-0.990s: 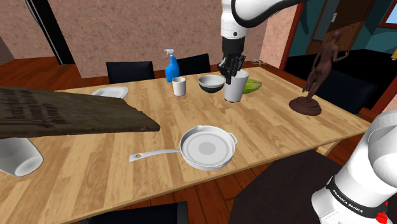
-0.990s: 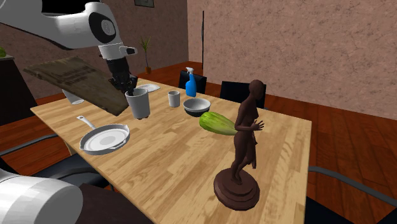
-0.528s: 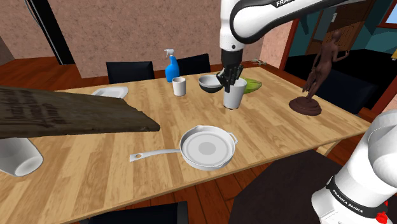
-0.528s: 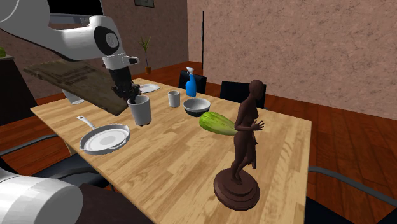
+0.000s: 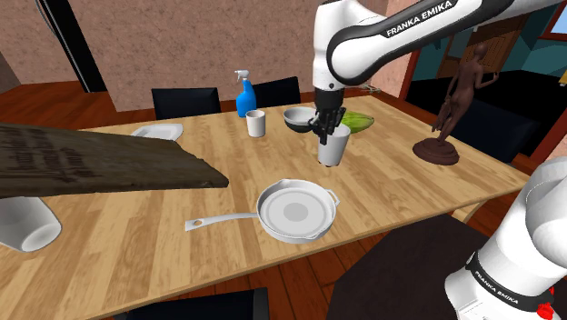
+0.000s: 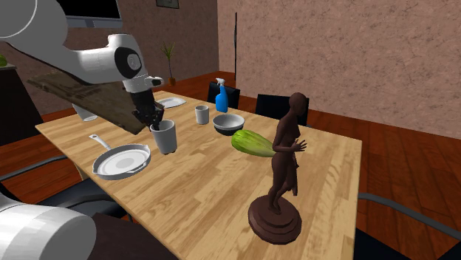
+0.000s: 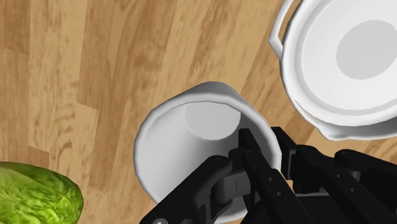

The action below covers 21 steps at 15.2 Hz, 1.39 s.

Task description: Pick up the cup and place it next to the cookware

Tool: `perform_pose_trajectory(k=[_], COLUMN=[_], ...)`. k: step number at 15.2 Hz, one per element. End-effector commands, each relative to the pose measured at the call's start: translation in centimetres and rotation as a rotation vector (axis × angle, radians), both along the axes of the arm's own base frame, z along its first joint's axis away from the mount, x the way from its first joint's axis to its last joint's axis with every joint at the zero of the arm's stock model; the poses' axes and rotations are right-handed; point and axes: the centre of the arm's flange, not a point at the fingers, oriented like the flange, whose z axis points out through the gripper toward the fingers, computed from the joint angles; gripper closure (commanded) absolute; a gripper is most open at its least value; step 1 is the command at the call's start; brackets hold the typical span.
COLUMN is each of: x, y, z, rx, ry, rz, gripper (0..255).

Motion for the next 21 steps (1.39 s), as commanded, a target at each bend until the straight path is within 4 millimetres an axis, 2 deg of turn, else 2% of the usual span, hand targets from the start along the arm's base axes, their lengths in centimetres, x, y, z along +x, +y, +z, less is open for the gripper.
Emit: perform_pose_trajectory(k=[1, 9, 17, 18, 21], x=[0.0, 0.0, 0.0, 0.0, 0.0], y=[0.0, 0.0, 0.0, 0.0, 0.0], z=[-1.1, -5.6, -5.6, -5.6, -5.6], rx=[0.000, 0.000, 0.000, 0.000, 0.000], ry=[-0.001, -0.001, -0.001, -0.001, -0.001], rz=[0.000, 0.000, 0.000, 0.000, 0.000], gripper=[255, 255, 255, 0, 0])
